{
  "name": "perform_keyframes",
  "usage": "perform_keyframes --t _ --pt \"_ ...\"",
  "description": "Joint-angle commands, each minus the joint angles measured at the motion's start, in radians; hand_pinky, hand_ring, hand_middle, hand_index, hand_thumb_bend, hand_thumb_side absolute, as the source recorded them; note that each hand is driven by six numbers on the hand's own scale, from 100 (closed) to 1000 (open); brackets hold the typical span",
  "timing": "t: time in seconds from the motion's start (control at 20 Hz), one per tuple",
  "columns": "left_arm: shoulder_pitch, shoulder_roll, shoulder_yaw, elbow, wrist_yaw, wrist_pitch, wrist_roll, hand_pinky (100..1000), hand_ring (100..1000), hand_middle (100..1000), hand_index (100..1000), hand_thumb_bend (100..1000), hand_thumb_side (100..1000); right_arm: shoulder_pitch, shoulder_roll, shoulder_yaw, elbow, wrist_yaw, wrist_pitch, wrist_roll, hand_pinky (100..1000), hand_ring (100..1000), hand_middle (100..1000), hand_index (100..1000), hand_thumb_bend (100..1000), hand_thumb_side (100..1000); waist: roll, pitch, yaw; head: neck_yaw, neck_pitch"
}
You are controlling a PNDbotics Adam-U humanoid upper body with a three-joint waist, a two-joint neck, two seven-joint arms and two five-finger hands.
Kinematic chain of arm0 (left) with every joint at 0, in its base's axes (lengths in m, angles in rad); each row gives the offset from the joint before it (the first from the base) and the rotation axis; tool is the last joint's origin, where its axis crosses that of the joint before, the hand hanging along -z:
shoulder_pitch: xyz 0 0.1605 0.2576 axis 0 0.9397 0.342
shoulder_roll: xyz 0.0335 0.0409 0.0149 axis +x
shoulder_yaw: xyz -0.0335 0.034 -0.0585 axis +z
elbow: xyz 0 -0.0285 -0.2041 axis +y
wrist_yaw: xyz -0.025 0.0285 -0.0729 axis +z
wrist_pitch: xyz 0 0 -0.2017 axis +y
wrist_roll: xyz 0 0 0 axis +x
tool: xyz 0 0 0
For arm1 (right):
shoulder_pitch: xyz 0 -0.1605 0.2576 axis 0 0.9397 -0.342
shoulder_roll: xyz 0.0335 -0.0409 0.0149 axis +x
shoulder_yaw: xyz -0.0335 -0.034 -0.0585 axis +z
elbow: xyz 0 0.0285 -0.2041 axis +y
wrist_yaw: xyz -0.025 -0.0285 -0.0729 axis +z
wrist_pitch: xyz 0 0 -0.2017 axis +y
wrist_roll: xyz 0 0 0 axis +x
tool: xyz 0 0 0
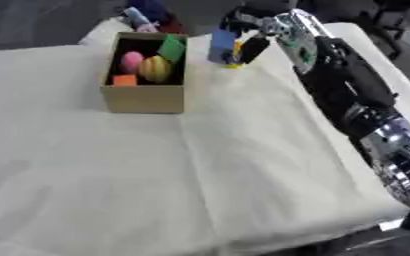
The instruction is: Pick up objects on the table and place them in the box.
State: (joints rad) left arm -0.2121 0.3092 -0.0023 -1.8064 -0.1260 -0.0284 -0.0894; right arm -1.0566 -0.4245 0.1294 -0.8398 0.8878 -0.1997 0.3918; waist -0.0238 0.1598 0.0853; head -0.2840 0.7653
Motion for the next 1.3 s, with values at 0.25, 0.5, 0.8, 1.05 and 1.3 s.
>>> perform_keyframes --t 0.25,0.5,0.8,1.05,1.3 --pt "-0.034 0.014 -0.006 -0.018 0.004 -0.002 -0.013 745 709 652 736 458 557 -0.071 0.046 -0.024 0.046 0.033 0.024 -0.049 730 681 558 733 197 269 -0.001 -0.016 0.061 -0.034 -0.018" --pt "-0.043 0.011 -0.006 -0.022 0.007 -0.001 -0.015 746 709 652 736 460 556 -0.072 0.072 -0.028 0.097 0.074 0.024 -0.063 771 787 803 948 310 418 0.001 -0.002 0.094 -0.043 -0.03" --pt "-0.042 0.013 -0.005 -0.021 0.007 -0.001 -0.016 746 709 652 736 462 558 -0.056 0.074 0.001 0.07 0.129 -0.026 0.065 854 907 1000 1000 377 500 0.005 0.003 0.085 -0.045 -0.032" --pt "-0.036 0.016 -0.002 -0.019 0.005 -0.001 -0.012 746 709 652 736 462 558 -0.044 0.022 -0.009 -0.016 0.075 -0.029 0.057 836 880 989 1000 357 446 0.006 0.0 0.063 -0.038 -0.032" --pt "-0.033 0.022 0.002 -0.02 0.002 -0.001 -0.008 746 708 651 736 462 559 -0.038 -0.052 -0.071 0.011 0.028 0.082 -0.068 810 845 951 1000 312 412 0.004 0.006 0.052 -0.033 -0.04"
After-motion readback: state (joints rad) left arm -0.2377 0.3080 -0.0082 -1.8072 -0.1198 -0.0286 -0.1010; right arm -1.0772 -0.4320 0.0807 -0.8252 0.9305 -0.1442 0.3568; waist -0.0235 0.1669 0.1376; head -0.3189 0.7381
